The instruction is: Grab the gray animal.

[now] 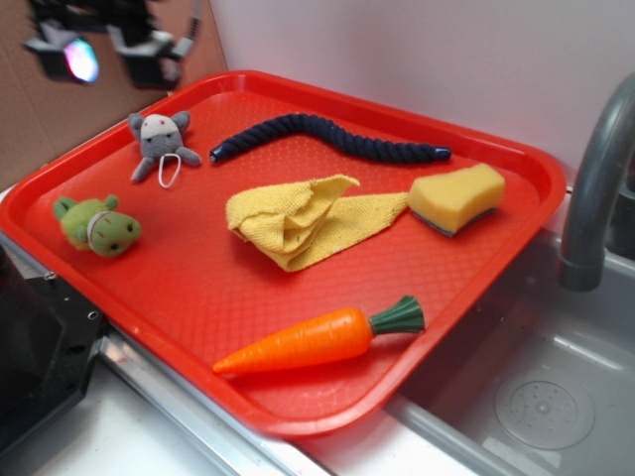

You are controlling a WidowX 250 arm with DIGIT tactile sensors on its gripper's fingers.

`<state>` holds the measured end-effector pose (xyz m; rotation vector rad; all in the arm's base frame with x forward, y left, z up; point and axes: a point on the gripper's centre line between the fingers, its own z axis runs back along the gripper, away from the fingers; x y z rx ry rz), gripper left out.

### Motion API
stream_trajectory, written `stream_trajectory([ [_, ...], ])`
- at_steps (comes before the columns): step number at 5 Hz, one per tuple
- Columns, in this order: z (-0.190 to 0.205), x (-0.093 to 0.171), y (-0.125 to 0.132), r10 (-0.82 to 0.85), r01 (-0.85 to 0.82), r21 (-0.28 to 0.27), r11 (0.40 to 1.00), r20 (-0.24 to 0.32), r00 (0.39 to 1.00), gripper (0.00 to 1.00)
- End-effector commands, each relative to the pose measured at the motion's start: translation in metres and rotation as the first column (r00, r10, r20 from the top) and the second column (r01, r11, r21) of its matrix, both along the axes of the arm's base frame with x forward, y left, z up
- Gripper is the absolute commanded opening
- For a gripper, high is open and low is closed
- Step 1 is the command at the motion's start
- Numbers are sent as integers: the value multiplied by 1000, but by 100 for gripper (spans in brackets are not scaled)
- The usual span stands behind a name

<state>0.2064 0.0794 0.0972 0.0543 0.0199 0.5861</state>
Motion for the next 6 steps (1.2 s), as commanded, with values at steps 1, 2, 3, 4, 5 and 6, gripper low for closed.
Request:
stream_trajectory([
  [1, -35, 18, 44, 136, -141, 82, 987, 62, 989, 100],
  [2, -51, 59, 68, 112, -117, 61, 991, 71, 991, 100],
  [3, -77, 78, 81, 115, -115, 48, 992, -11, 993, 100],
  [4, -90, 89, 82, 124, -122, 42, 992, -63, 990, 0],
  [5, -67, 96, 78, 58, -57, 23, 998, -73, 996, 0],
  [6, -17, 47, 40, -94, 95, 52, 994, -18, 995, 0],
])
